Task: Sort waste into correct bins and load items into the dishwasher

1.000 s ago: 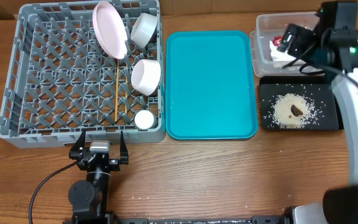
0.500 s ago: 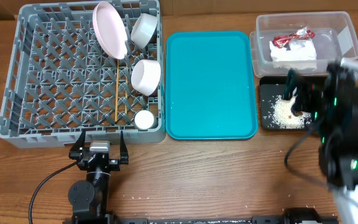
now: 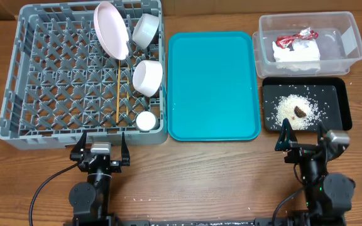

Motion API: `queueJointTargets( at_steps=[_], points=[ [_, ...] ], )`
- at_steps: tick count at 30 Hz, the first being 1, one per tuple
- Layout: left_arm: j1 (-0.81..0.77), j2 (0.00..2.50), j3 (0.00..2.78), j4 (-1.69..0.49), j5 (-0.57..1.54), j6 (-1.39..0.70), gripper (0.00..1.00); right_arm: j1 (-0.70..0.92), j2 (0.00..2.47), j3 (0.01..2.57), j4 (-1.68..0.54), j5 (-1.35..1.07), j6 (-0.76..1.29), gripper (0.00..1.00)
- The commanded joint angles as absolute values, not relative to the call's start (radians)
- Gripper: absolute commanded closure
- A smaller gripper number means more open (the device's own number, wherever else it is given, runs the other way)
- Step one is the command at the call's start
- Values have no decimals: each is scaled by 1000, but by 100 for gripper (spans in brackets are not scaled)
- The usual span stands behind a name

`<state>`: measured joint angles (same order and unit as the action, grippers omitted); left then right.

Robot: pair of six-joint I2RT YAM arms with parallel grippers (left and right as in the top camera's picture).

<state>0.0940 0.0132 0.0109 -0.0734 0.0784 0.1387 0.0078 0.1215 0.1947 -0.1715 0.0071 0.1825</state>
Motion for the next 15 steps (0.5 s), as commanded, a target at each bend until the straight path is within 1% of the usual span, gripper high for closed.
queueJointTargets(
  at_steps=[1,5,9,15],
  points=[
    [104,4,5,-71,79,157,0,6,26,146,-131,6,178,0],
    [104,4,5,-71,79,157,0,6,2,107,-47,-2,178,0],
    [104,4,5,-71,79,157,0,7,2,57,91,-2,178,0],
    [104,4,5,-71,79,157,0,7,2,8,97,-31,178,0]
  ],
)
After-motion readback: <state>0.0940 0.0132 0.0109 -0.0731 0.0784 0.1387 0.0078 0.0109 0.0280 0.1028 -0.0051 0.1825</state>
